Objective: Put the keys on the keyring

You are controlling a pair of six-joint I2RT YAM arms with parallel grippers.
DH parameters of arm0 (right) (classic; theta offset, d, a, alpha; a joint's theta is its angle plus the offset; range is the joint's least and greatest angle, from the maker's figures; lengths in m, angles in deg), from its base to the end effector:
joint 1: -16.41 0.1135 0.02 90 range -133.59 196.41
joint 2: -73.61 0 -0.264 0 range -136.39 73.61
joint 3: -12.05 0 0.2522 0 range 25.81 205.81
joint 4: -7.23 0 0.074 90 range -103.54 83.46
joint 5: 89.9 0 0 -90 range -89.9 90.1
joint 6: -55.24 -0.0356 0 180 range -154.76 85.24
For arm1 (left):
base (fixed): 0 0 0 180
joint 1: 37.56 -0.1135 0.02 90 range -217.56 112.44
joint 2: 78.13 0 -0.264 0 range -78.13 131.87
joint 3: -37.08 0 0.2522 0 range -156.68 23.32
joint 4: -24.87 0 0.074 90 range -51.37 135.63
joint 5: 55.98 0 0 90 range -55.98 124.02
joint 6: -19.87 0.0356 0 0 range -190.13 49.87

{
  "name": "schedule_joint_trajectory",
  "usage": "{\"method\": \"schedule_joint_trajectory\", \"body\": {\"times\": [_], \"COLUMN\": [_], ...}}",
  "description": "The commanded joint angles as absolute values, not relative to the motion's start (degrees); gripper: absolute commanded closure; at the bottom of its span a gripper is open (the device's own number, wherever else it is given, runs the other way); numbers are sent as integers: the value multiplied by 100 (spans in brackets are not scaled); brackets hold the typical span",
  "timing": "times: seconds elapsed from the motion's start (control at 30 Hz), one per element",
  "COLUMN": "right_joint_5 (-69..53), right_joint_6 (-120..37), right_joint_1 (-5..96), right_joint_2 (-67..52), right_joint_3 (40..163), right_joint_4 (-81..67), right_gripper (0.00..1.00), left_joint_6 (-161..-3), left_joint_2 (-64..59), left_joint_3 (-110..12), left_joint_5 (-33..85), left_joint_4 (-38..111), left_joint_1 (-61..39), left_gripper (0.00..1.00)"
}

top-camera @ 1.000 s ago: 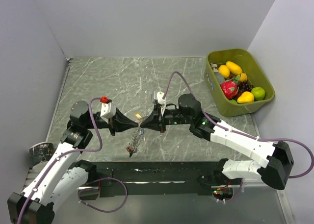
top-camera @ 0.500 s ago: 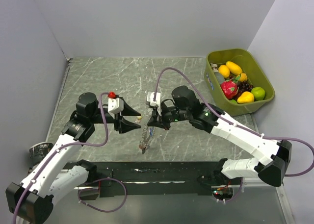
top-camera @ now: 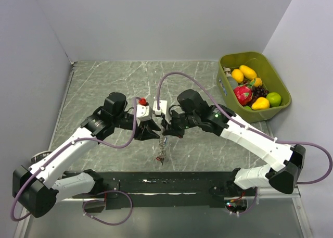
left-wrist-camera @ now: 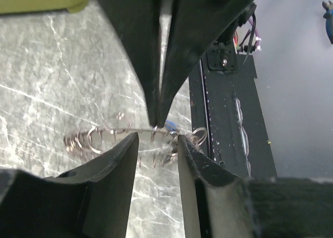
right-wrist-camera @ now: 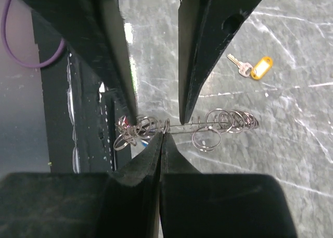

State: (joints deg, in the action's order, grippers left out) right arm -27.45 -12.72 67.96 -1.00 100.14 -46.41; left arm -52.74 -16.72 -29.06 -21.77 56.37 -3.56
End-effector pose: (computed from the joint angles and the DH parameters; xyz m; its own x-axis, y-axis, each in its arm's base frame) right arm 0.1586 0.2263 0.3587 -0.0287 -0.5712 -0.8203 -0.9978 0.0649 -0.0103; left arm 0.1733 -0.1524 0.3238 -0.0794 0.2563 -0.9633 0.9958 -0.0245 -0.0886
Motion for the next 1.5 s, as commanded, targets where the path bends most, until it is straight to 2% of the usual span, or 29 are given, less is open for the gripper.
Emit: {"method": "schedule_joint_trajectory", "body": {"times": [0.0, 0.3, 0.47, 0.57, 0.6, 0.7, 0.87, 1.03, 1.2, 1.23, 1.3, 1.33, 1.47], "right_joint_5": [-2820, -2890, -2908, -2934, -2917, -2891, -2838, -2522, -2082, -2056, -2082, -2204, -2468], "right_joint_6": [-1226, -1270, -1297, -1305, -1305, -1314, -1402, -1700, -2052, -2157, -2237, -2307, -2448], "right_joint_1": [6826, 6835, 6818, 6826, 6818, 6826, 6826, 6826, 6791, 6748, 6668, 6590, 6457], "right_joint_2": [312, 347, 347, 347, 364, 382, 531, 891, 1471, 1655, 1849, 1885, 1938], "right_joint_3": [10017, 9955, 9903, 9876, 9876, 9859, 9762, 9438, 8858, 8709, 8611, 8550, 8479], "right_joint_4": [-4310, -4187, -4134, -4116, -4108, -4081, -3888, -3432, -2457, -2368, -2184, -2148, -2130], "right_gripper": [100, 100, 100, 100, 100, 100, 100, 100, 77, 61, 49, 38, 27], "left_joint_6": [-5053, -5194, -5369, -5334, -5317, -5238, -5299, -5991, -6967, -7221, -7538, -7653, -8199], "left_joint_2": [-1555, -1529, -1546, -1546, -1529, -1449, -1431, -1765, -2327, -2406, -2600, -2653, -2890], "left_joint_3": [-3179, -3091, -3030, -3029, -3038, -3082, -3117, -2776, -1986, -1871, -1554, -1449, -860], "left_joint_5": [-1951, -1968, -2065, -2048, -2048, -2100, -2101, -1872, -1390, -1310, -1134, -1003, -844], "left_joint_4": [5797, 5542, 5252, 5269, 5278, 5383, 5428, 4559, 3021, 2567, 2134, 1705, 458], "left_joint_1": [-223, -135, -117, -117, -117, -117, -100, -65, -3, -3, -3, 6, 6], "left_gripper": [59, 66, 66, 76, 84, 99, 99, 99, 99, 99, 99, 99, 99]}}
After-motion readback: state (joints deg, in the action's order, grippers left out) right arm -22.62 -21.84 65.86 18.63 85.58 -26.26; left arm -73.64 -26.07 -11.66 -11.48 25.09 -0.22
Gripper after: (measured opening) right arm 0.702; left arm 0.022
